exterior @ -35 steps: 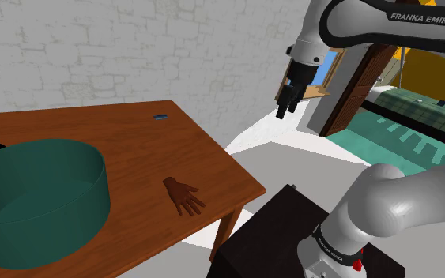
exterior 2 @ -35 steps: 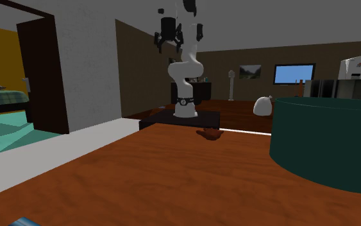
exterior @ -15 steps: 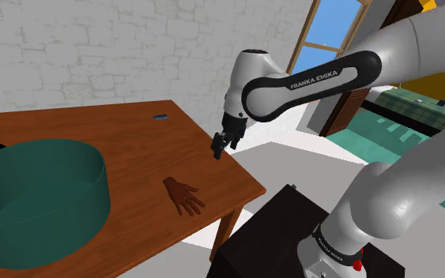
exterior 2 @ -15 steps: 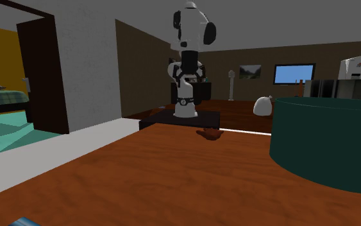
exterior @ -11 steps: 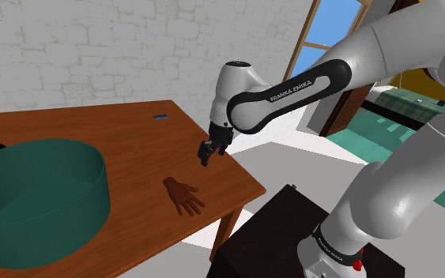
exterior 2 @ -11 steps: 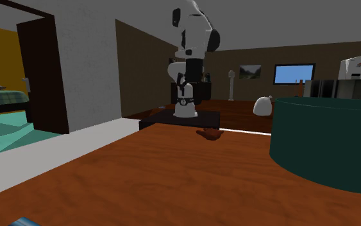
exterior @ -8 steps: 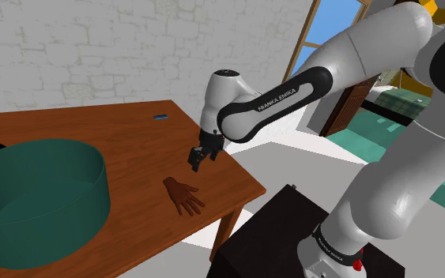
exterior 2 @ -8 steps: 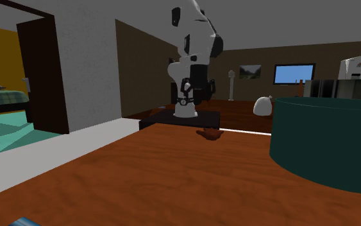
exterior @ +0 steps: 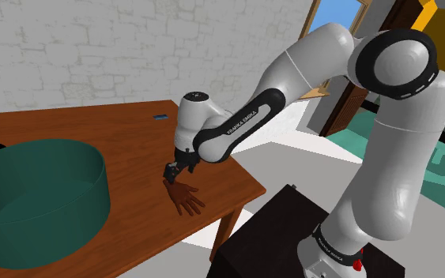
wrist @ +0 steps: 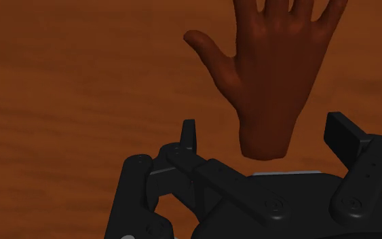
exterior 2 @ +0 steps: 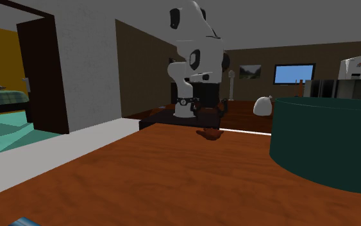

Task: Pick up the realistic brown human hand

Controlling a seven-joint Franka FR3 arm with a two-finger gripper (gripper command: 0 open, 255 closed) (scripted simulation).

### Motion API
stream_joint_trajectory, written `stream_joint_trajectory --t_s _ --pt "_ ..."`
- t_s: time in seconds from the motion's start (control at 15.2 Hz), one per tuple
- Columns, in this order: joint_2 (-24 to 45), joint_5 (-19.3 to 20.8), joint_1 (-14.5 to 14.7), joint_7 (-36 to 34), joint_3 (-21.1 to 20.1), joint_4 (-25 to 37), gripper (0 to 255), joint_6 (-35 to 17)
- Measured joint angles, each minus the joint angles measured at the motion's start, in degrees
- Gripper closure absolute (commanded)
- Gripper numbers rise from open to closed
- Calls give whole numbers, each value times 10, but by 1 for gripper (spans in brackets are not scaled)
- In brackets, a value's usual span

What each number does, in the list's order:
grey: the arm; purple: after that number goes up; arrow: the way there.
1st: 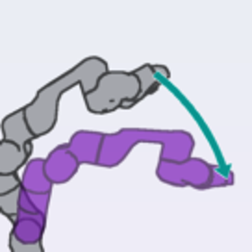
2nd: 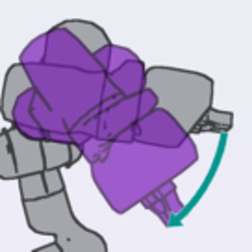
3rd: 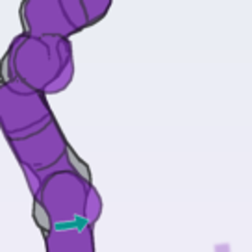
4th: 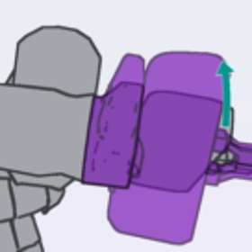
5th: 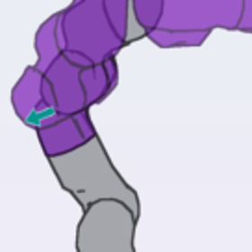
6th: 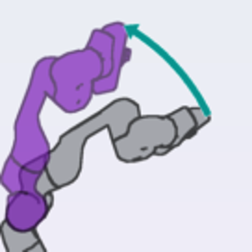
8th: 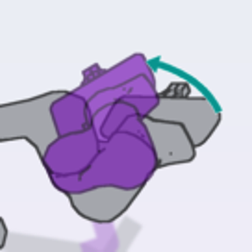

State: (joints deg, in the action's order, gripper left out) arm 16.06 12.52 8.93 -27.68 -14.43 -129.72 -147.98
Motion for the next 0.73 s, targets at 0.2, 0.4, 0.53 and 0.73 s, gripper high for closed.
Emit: stream_joint_trajectory --t_s 0.2,0.4,0.53,0.73 --pt "52 27 20 -29 11 38 0 -14" --pt "76 40 27 -39 20 45 0 -31" --pt "91 47 31 -45 25 49 0 -42" --pt "104 54 35 -51 31 49 255 -55"
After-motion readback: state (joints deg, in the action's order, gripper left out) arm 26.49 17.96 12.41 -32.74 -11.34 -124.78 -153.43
